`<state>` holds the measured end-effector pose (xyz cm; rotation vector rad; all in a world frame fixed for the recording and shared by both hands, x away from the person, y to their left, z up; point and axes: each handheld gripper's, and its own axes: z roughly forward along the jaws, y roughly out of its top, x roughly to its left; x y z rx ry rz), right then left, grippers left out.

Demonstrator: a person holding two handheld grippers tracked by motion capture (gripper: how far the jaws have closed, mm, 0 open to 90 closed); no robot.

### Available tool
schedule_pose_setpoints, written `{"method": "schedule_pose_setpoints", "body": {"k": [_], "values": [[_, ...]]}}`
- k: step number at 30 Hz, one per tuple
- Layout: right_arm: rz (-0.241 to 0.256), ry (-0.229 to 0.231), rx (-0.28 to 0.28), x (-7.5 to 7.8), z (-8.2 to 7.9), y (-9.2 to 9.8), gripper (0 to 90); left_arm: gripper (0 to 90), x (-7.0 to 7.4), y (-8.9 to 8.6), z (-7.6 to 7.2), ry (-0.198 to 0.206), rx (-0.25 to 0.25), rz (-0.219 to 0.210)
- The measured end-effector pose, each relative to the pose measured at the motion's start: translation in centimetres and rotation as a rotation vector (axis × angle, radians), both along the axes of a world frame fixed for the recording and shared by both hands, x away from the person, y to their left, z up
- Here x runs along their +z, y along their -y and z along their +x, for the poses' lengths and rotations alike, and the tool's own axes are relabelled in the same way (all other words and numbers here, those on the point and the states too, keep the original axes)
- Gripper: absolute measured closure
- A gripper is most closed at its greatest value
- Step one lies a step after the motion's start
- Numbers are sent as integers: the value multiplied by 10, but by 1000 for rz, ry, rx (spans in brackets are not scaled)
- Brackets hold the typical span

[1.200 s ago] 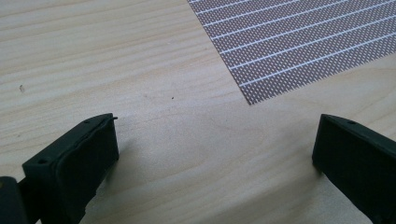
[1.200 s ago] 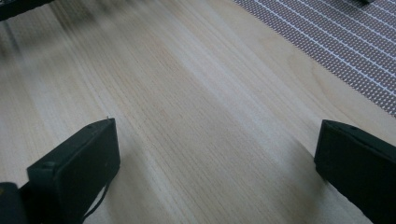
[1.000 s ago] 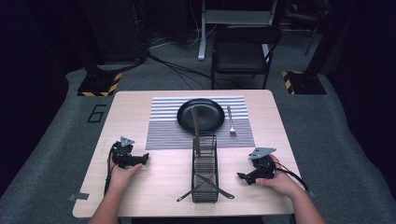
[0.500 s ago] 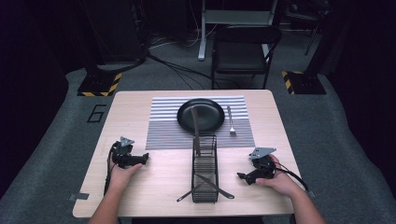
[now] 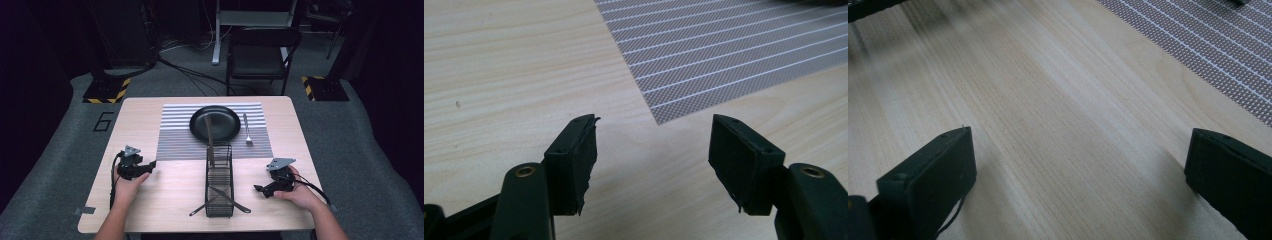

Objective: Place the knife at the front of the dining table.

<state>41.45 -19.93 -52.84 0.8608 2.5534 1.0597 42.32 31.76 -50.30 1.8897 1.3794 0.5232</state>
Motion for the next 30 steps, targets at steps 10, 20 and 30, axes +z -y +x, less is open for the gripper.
{"method": "schedule_pose_setpoints", "body": {"k": [10, 20, 30], "values": [[0, 0, -1, 0, 0, 0, 0, 372, 25, 9, -8, 31, -38, -38], [0, 0, 0, 0, 0, 0, 0, 398, 37, 33, -10, 31, -106, -4], [0, -1, 0, 0, 0, 0, 0, 463, 53, 67, -7, 16, -225, 1]]}}
